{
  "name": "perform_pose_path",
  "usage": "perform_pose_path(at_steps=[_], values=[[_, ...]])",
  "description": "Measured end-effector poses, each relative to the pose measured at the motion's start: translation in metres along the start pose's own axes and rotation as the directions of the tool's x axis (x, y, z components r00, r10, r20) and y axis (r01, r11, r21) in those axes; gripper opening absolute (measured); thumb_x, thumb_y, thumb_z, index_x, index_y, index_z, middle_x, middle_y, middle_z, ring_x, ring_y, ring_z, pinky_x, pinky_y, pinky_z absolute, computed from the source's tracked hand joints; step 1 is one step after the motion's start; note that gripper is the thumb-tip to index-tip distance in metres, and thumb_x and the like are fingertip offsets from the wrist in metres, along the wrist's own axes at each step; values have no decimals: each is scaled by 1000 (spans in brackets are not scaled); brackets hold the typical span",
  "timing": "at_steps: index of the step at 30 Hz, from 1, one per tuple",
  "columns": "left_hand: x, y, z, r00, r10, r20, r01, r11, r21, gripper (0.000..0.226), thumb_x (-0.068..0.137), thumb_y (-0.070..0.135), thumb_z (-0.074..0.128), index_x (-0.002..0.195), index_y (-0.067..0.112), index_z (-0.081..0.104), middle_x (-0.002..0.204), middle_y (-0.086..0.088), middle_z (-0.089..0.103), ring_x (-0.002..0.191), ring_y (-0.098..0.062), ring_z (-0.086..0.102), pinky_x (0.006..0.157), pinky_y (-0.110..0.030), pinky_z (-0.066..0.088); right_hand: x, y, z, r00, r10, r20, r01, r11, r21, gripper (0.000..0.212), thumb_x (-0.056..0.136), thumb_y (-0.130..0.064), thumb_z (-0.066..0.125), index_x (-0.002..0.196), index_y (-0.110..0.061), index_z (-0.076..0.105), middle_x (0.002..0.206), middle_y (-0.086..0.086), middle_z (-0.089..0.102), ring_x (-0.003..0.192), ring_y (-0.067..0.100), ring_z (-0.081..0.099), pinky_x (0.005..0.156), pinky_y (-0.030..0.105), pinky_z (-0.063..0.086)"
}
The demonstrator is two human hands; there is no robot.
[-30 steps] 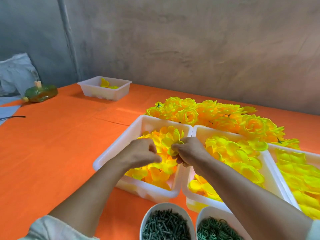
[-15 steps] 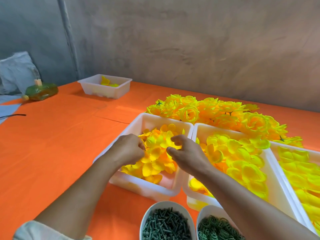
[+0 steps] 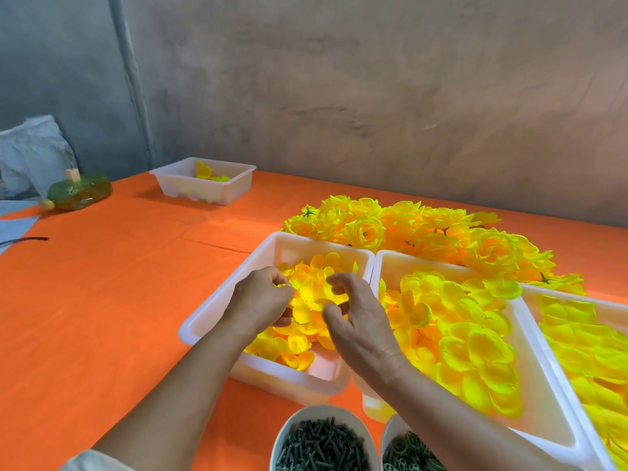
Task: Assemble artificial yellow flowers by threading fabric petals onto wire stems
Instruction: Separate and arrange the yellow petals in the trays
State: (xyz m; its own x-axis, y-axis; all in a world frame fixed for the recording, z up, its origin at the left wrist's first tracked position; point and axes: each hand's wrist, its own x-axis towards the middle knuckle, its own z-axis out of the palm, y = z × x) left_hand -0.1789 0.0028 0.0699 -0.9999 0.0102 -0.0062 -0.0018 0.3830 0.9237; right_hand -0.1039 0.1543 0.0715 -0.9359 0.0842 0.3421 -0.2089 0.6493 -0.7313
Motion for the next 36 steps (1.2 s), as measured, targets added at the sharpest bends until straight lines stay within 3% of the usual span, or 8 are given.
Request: perform_pose_path(at_steps=[2, 4, 9, 14, 25, 29, 32, 36], values=[[-2, 2, 4, 1000, -15, 3, 15, 998, -64, 11, 83, 5, 57, 80, 13, 65, 67, -5, 65, 52, -14, 66, 54, -33, 59, 0, 3, 2, 997, -67, 38, 70, 993, -99, 39, 86, -16, 57, 123, -29, 55, 115, -6, 51, 86, 6, 58, 74, 18, 45], [-4, 6, 7, 997, -54, 60, 65, 976, -208, 8, 87, 6, 58, 82, 10, 62, 69, -7, 63, 52, -15, 64, 54, -32, 57, 2, 7, 6, 993, -88, 76, 101, 975, -199, 28, 89, -17, 59, 115, -26, 66, 111, -1, 57, 91, 16, 60, 79, 26, 46], [-15, 17, 6, 930, -172, 326, 344, 725, -597, 19, 84, 26, 71, 99, 15, 68, 88, -12, 60, 67, -20, 61, 57, -30, 57, 6, 11, 8, 1000, 6, -4, -6, 996, -90, 16, 95, -26, 60, 100, -19, 73, 92, 4, 68, 85, 26, 64, 79, 39, 51], [-22, 12, 9, 827, -168, 536, 498, 662, -561, 49, 61, 29, 80, 107, 18, 69, 96, -17, 69, 77, -32, 69, 80, -48, 59, 7, 13, 8, 997, 81, 4, -81, 996, -43, 14, 93, -26, 61, 91, -17, 72, 87, 1, 67, 81, 23, 62, 76, 35, 51], [-20, 5, 12, 784, -116, 609, 554, 574, -603, 34, 75, 25, 73, 108, 18, 69, 94, -18, 67, 75, -30, 71, 68, -47, 61, 6, 12, 6, 997, 79, -11, -79, 994, -77, 12, 89, -27, 65, 79, -20, 67, 82, -6, 61, 80, 15, 57, 69, 28, 43], [-17, 4, 14, 799, -103, 593, 545, 540, -641, 39, 73, 24, 76, 111, 17, 70, 106, -18, 62, 73, -26, 68, 69, -45, 62, 5, 9, 4, 995, 99, -12, -99, 994, -39, 12, 86, -30, 67, 80, -21, 63, 86, -4, 65, 79, 15, 60, 72, 33, 49], [-16, 2, 16, 823, -78, 563, 509, 544, -667, 39, 71, 24, 78, 109, 20, 72, 97, -11, 68, 71, -23, 70, 62, -39, 61, 1, 5, 0, 995, 94, -21, -93, 994, 51, 11, 86, -31, 65, 92, -23, 62, 95, -8, 62, 76, 12, 61, 72, 35, 52], [-17, -2, 18, 866, -53, 498, 415, 631, -655, 41, 69, 23, 79, 110, 24, 72, 94, -7, 72, 75, -25, 70, 68, -37, 61, -1, -2, -4, 994, 101, 40, -106, 976, 189, 14, 91, -38, 57, 88, -28, 66, 95, -6, 61, 79, 16, 61, 75, 37, 51]])
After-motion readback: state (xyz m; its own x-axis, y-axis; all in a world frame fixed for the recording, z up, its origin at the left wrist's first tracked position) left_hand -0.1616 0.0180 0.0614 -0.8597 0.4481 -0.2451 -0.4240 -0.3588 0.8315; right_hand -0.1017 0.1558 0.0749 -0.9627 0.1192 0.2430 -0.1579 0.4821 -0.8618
